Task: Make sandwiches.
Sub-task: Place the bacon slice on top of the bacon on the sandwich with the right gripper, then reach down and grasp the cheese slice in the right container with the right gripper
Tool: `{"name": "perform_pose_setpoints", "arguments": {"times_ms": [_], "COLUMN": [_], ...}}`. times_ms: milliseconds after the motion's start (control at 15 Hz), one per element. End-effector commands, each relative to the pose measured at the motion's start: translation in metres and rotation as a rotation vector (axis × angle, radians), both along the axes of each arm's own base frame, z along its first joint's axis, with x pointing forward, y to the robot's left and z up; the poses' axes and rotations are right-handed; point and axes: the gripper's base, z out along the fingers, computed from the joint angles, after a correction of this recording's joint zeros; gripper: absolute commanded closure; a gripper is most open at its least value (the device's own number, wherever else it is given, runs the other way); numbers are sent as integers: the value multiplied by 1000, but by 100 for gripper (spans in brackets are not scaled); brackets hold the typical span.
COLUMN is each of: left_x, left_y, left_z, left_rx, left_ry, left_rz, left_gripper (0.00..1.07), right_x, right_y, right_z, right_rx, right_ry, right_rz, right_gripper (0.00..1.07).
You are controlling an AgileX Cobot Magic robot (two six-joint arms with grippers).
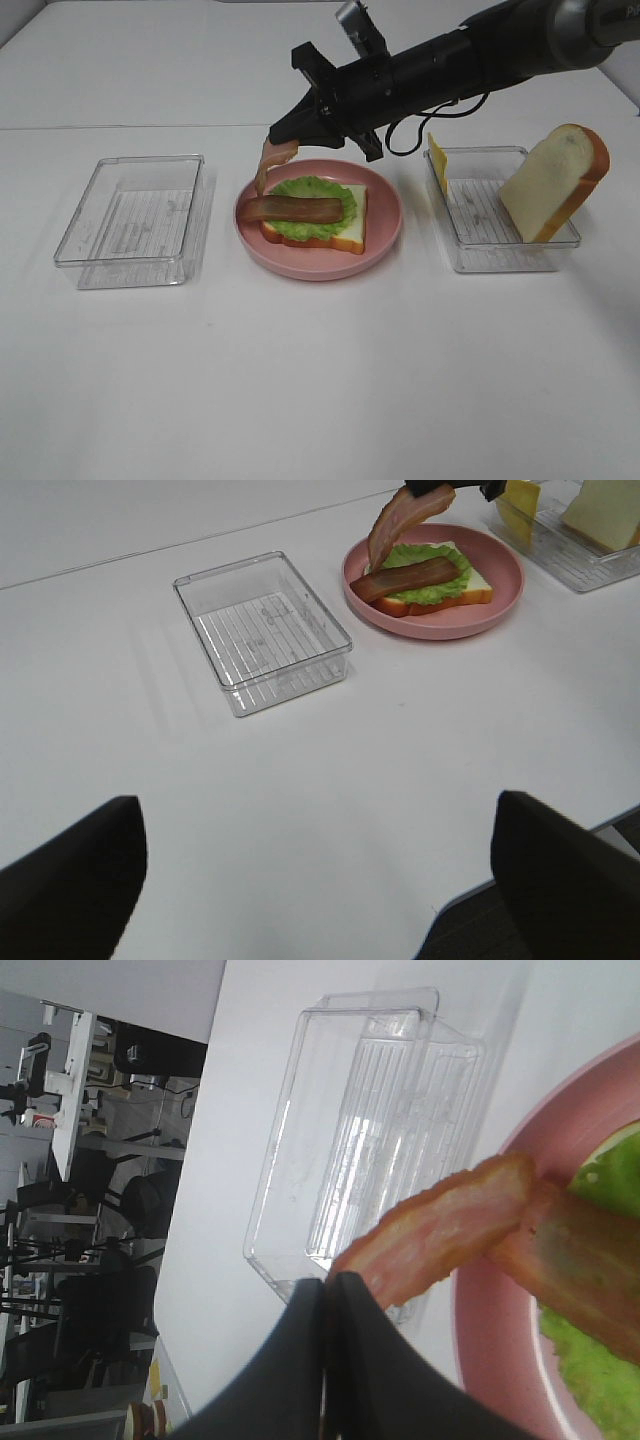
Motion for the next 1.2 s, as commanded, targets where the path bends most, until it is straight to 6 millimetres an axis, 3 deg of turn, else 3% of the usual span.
{"name": "perform_pose_setpoints", "arguments": {"times_ms": [67, 533, 667, 800, 933, 1067, 1200], "left_x": [-3, -3, -3, -3, -3, -3, -3], "left_y": [1, 1, 1, 1, 1, 1, 1], "left_z": [-2, -2, -2, -2, -2, -2, -2], "left_rx": [-2, -1, -1, -1, -1, -1, -1], "left_ry": [-12, -12, -12, -12, -12, -12, -12], "left_rz": [0, 0, 0, 0, 0, 0, 0], "left_gripper": [20, 20, 20, 20, 20, 20, 20], "right_x": [2, 6, 5, 5, 4, 2, -2], "right_y": [-5, -20, -21, -22, -25, -27, -30], "right_z": [-11, -23, -25, -24, -17, -3, 22], "right_rx": [-88, -334, -358, -380, -413, -439, -454], "right_ry": [-26, -57, -60, -73, -111, -156, -213], "right_rz": [-3, -38, -26, -11, 9, 27, 48], "right_gripper": [107, 107, 101, 79, 48, 39, 39]}}
